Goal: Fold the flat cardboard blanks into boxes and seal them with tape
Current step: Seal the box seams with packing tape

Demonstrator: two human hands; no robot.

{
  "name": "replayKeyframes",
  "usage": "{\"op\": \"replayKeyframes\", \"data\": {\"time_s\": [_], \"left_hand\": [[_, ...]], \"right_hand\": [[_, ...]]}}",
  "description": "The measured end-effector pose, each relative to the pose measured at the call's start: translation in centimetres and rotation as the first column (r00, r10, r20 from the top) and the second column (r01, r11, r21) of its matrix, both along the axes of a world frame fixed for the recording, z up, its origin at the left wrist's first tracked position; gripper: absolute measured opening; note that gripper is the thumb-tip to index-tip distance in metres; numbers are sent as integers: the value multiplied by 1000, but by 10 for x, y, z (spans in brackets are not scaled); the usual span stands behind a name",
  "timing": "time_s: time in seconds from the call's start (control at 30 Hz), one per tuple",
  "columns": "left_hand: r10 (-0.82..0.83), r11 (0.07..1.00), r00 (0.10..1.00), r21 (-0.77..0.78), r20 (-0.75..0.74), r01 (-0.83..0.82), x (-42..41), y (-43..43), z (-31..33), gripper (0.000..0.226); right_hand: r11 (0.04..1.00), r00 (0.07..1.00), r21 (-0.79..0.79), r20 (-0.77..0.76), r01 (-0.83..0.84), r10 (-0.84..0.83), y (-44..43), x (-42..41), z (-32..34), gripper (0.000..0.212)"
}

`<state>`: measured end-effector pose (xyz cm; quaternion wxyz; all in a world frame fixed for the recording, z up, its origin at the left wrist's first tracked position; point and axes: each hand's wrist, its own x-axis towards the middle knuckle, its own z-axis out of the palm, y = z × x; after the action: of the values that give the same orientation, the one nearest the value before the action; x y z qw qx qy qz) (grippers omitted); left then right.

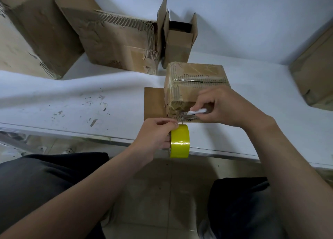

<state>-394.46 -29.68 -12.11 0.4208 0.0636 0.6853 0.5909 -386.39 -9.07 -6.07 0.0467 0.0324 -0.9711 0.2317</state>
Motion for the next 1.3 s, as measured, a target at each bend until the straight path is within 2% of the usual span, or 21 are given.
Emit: {"op": "replayKeyframes", "data": {"time_s": [0.07,0.17,0.27,0.4,0.57,0.63,0.7,0.73,0.83,0.9,0.97,1.0,1.03,1.1,1.2,1.3], "left_hand": [[-1,1000,999,-17,-44,0,-2,-2,2,15],[-1,999,985,-44,-172,-6,-5,-8,1,18],[-27,998,965,-59,-259,12,-8,-15,2,14],[-34,996,928,-84,-371,2,-12,-22,7,10],[-37,987,865,-151,-501,-45,-18,-22,12,5],[-44,982,849,-177,-526,-58,-19,-21,14,13],[-47,981,843,-183,-535,-62,-20,-21,15,21],[-52,981,841,-185,-538,-57,-20,-21,15,22],[-63,980,831,-192,-553,-53,-22,-23,14,23],[-68,980,826,-194,-559,-51,-23,-24,15,26],[-67,979,821,-197,-567,-56,-26,-26,16,29],[-67,978,818,-199,-572,-60,-28,-26,16,28],[-70,977,812,-206,-579,-63,-29,-27,16,27],[-76,975,804,-214,-590,-64,-32,-27,15,28],[-85,970,797,-232,-598,-71,-35,-28,14,29],[-94,968,787,-242,-609,-71,-37,-27,13,31]], "right_hand": [[1000,999,-11,-28,-16,15,-1,4,1,14],[999,982,-17,-185,37,-40,-4,16,-2,14],[988,963,118,-262,98,-64,-8,34,-13,17],[954,962,125,-58,273,-267,-16,58,-32,21],[933,934,111,74,342,-351,-15,59,-59,12],[887,906,247,72,389,-417,-13,58,-67,6],[832,907,409,25,374,-419,-14,56,-71,15],[823,912,432,3,368,-410,-16,54,-70,18],[857,933,370,-103,358,-345,-26,42,-59,17],[889,915,296,-309,350,-258,-33,31,-50,20],[903,826,254,-538,347,-166,-37,16,-40,25],[901,792,242,-590,359,-157,-37,8,-36,29],[895,780,229,-599,383,-180,-38,-1,-32,34],[866,807,228,-522,444,-276,-35,-17,-34,47],[774,856,407,-403,485,-325,-30,-33,-54,62],[687,825,502,-498,526,-268,-27,-36,-72,59]]}}
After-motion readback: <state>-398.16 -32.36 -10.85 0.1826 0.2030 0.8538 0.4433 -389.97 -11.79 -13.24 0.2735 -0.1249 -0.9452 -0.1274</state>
